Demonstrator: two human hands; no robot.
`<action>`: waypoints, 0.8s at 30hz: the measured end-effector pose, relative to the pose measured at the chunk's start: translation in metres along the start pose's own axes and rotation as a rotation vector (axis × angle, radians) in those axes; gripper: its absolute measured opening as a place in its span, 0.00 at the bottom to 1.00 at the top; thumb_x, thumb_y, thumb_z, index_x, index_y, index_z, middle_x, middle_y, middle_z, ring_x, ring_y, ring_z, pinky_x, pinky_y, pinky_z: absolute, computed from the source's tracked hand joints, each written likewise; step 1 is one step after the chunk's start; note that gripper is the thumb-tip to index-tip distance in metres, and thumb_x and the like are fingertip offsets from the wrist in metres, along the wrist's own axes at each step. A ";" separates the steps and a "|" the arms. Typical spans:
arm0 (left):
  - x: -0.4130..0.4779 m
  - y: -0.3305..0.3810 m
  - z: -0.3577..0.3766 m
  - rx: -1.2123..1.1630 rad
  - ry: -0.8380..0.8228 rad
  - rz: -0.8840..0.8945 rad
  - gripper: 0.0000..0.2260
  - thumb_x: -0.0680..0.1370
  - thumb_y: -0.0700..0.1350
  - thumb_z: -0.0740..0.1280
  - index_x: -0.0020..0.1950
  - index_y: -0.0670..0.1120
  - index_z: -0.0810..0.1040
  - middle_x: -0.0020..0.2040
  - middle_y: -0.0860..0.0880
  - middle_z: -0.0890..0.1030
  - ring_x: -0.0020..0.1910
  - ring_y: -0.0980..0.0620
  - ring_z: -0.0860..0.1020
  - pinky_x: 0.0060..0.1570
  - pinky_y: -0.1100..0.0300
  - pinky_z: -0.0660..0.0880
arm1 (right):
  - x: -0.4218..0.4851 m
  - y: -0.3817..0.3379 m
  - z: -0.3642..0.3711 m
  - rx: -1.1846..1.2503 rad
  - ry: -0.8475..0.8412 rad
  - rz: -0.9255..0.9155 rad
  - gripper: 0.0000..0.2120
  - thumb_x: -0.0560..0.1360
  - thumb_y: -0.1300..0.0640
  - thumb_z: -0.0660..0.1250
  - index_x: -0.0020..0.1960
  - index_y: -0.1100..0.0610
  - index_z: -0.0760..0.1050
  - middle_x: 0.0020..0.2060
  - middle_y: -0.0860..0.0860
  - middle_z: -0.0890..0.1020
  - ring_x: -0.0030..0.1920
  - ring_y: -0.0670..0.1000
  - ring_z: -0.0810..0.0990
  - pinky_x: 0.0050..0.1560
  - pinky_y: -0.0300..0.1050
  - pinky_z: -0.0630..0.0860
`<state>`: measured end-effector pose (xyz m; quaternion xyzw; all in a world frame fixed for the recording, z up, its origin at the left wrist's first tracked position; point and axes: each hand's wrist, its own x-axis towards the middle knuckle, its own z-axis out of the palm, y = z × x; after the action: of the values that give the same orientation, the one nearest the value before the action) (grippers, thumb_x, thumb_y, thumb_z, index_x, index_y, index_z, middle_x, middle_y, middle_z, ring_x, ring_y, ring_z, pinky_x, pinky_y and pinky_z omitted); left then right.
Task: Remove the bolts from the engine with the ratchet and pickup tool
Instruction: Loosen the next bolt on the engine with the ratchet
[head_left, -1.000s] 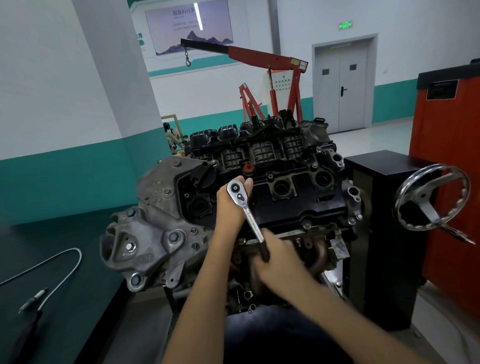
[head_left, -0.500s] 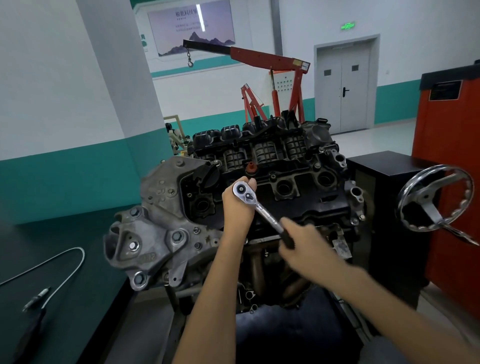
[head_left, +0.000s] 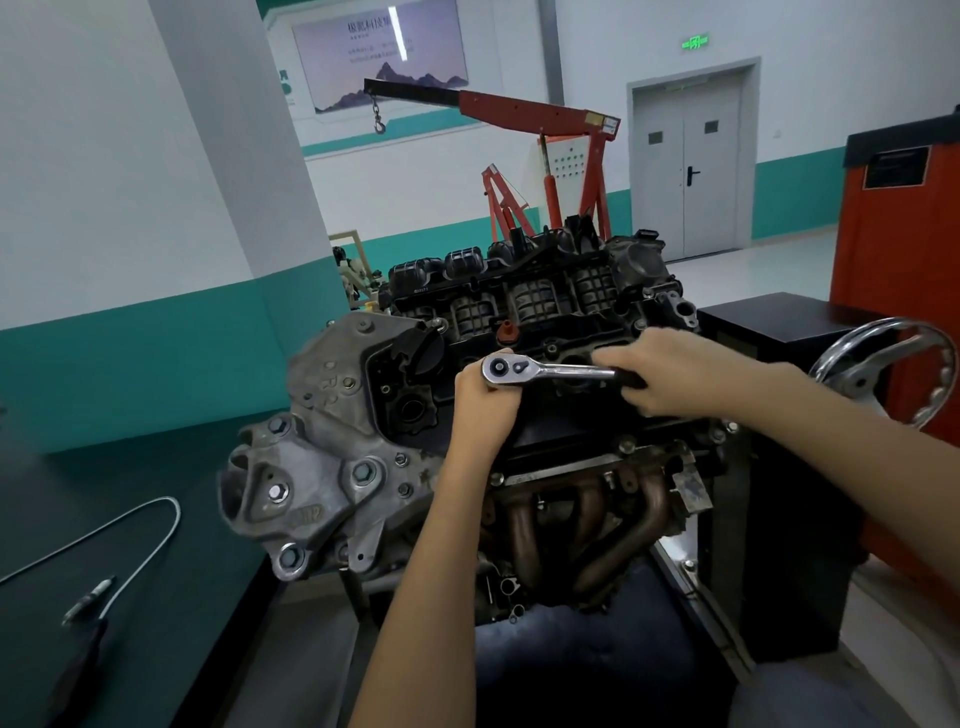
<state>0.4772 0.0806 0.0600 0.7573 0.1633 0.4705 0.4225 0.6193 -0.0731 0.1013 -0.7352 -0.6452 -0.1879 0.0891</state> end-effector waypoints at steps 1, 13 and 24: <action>0.000 0.000 -0.001 0.000 0.001 -0.004 0.25 0.78 0.35 0.63 0.25 0.57 0.72 0.24 0.58 0.70 0.29 0.61 0.66 0.34 0.66 0.63 | 0.003 -0.001 -0.003 -0.044 0.022 -0.006 0.13 0.74 0.59 0.65 0.57 0.51 0.72 0.28 0.41 0.65 0.27 0.41 0.66 0.27 0.34 0.60; -0.005 -0.002 -0.002 -0.060 0.052 -0.041 0.21 0.79 0.41 0.66 0.32 0.50 0.56 0.29 0.55 0.57 0.29 0.57 0.55 0.29 0.62 0.55 | -0.032 -0.159 0.092 0.903 0.219 0.429 0.08 0.73 0.63 0.62 0.45 0.53 0.64 0.30 0.52 0.73 0.30 0.51 0.74 0.30 0.44 0.73; -0.004 -0.002 0.000 -0.060 0.018 -0.008 0.25 0.78 0.35 0.62 0.24 0.56 0.71 0.25 0.59 0.69 0.30 0.62 0.65 0.37 0.66 0.65 | -0.002 -0.011 -0.001 -0.033 0.043 0.041 0.14 0.75 0.57 0.64 0.60 0.49 0.70 0.30 0.41 0.64 0.32 0.47 0.70 0.32 0.39 0.65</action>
<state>0.4757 0.0792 0.0566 0.7394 0.1559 0.4802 0.4455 0.6081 -0.0734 0.1005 -0.7455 -0.6246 -0.2125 0.0947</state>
